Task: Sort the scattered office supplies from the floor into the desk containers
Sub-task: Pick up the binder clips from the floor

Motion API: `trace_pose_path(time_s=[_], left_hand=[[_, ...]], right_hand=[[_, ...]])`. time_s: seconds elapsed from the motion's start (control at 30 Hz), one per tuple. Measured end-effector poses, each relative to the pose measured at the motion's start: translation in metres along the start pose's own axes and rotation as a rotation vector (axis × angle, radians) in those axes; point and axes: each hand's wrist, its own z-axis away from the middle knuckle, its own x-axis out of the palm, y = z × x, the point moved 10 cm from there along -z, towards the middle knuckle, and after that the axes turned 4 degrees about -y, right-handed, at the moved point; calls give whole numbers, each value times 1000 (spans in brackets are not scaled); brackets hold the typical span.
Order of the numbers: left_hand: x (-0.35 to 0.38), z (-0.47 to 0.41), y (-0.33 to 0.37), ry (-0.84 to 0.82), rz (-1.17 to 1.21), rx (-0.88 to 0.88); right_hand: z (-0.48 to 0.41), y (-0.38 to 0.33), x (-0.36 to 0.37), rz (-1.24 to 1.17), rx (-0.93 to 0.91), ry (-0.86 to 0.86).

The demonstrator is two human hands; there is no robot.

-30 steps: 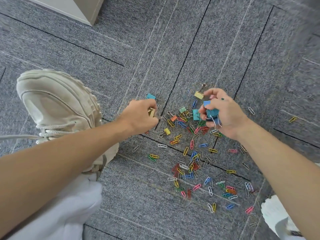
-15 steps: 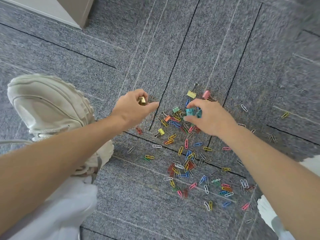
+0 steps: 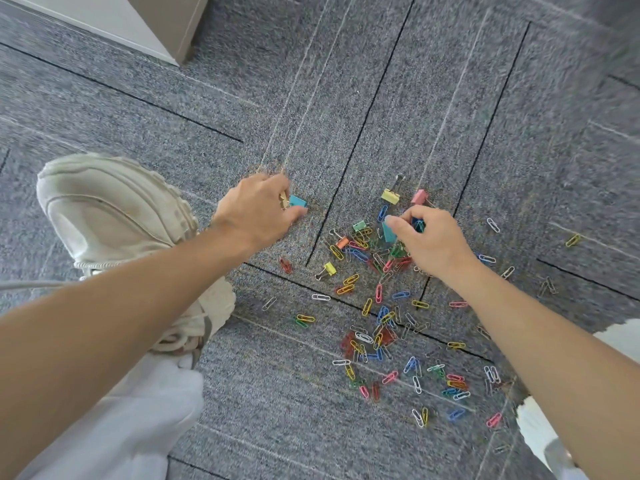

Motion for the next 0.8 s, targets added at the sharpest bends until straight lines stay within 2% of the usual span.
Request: trace_pose_path(time_s=[0.1, 0.23, 0.4, 0.53, 0.63, 0.8], left_hand=[[-3, 1, -2, 14, 12, -23], [-8, 4, -1, 65, -9, -55], [-4, 6, 2, 46, 38, -17], [-4, 8, 10, 34, 64, 9], [-5, 8, 14, 11, 87, -4], [-50, 20, 46, 46, 206, 16]], right_hand=[[2, -1, 1, 94, 20, -24], [6, -12, 25, 316, -7, -160], [-3, -23, 25, 462, -79, -40], [-7, -27, 32, 582, -103, -80], [-2, -33, 24, 489, -99, -72], [37, -64, -18, 88, -97, -102]])
